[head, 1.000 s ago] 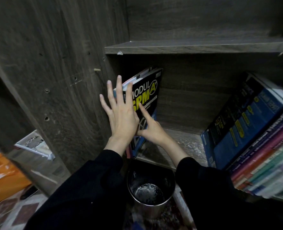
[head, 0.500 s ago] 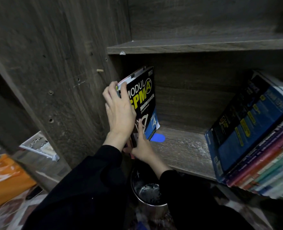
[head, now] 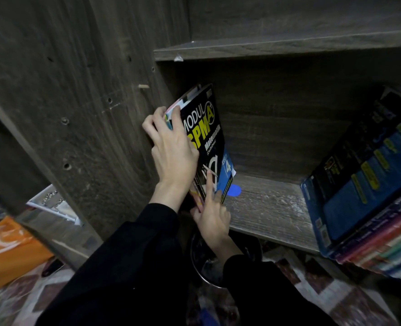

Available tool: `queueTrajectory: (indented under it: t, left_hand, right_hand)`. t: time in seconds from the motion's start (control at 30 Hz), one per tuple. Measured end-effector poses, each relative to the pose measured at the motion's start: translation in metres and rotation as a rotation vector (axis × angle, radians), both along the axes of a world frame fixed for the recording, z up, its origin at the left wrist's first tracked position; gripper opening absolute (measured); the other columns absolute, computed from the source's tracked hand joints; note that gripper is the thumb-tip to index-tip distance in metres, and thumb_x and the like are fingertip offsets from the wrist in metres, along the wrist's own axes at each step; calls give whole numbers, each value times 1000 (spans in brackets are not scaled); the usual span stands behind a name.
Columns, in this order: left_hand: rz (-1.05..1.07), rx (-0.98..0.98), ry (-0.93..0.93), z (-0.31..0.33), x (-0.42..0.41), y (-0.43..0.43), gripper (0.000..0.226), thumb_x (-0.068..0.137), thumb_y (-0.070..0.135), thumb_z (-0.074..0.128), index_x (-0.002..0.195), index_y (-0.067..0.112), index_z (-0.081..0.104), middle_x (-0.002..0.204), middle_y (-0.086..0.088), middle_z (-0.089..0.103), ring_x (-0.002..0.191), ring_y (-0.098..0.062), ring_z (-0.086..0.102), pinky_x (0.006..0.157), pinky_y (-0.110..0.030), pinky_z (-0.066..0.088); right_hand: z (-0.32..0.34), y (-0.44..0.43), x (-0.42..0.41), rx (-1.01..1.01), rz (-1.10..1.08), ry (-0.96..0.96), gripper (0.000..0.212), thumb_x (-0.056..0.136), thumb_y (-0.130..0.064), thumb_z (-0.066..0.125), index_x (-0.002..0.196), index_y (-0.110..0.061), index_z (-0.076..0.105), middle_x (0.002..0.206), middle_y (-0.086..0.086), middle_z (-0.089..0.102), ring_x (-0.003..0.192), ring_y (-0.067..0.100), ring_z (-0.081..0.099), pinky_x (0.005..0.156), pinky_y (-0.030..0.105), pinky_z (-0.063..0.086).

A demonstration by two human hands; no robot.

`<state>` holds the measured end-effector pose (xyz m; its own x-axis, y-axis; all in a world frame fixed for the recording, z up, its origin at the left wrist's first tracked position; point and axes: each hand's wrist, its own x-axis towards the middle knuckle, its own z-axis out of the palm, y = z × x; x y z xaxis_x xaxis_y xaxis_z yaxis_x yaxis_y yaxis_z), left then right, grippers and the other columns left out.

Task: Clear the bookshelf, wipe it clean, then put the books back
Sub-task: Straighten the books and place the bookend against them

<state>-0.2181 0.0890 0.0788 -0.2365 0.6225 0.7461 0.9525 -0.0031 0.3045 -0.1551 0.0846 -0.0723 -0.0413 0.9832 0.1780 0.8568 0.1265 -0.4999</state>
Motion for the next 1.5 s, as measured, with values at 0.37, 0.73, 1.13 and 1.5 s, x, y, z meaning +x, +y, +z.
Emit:
queueTrajectory:
  t: [0.37,0.73,1.13,1.5]
  left_hand:
    - [-196,110,8,-3,-2,-6,63,79,7,73,137,14,48,132,-13,46,121,-22,27,66,-24,43]
    - [-39,131,109,-19,1,-2,62,76,12,68,134,14,48,141,-20,41,131,-34,26,103,-51,38]
    - [-213,153,102,-17,17,-19,72,75,7,62,143,16,42,151,-25,25,140,-35,10,114,-49,18]
    - [-793,27,-147,-10,197,-48,61,75,24,45,135,14,51,141,-16,42,135,-30,22,112,-29,16]
  right_hand:
    - [0,7,16,-35,117,108,108,90,-31,58,130,-43,-42,144,24,38,104,39,61,91,44,47]
    - [-2,10,25,-40,183,95,110,86,-51,61,127,-46,-41,143,20,38,116,38,53,93,47,44]
    - [-1,15,44,-89,102,446,111,77,-7,68,150,-35,-11,126,21,53,110,38,55,91,41,47]
    - [129,-97,255,984,-257,296,37,67,4,42,91,-7,68,85,6,63,84,23,51,83,23,34]
